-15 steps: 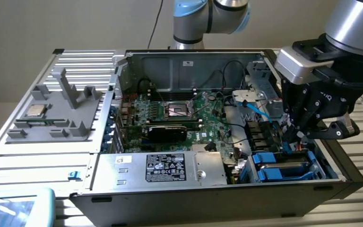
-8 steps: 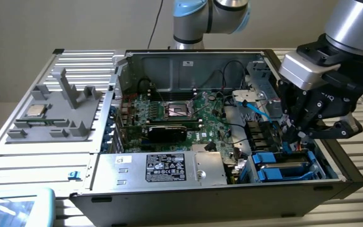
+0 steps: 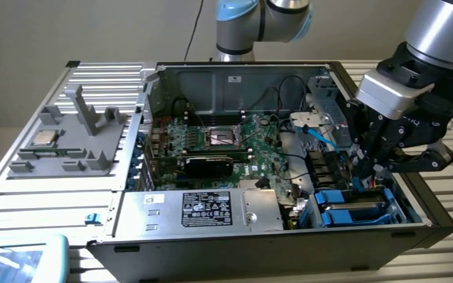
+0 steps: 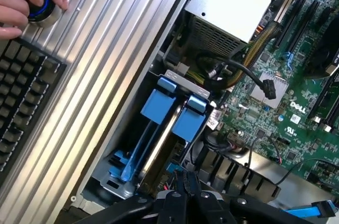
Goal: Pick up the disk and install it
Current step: 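Insert the second disk wire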
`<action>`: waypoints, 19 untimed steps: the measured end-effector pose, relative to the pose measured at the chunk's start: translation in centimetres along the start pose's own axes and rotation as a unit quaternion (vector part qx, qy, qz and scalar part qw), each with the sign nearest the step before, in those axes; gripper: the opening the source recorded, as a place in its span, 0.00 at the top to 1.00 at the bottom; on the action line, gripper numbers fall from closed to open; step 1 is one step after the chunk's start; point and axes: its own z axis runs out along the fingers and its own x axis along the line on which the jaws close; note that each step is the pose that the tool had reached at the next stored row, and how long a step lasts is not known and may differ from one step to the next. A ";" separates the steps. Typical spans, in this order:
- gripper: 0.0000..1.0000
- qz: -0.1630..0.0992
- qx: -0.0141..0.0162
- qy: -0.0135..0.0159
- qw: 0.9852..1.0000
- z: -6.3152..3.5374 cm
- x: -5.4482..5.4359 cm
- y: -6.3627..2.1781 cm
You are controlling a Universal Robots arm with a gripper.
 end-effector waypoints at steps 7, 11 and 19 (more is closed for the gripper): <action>0.89 -0.064 0.001 0.000 0.998 0.00 0.0 0.00; 0.89 -0.101 0.003 -0.001 0.995 0.00 0.0 0.00; 0.89 -0.172 0.005 -0.002 0.985 0.00 0.0 0.00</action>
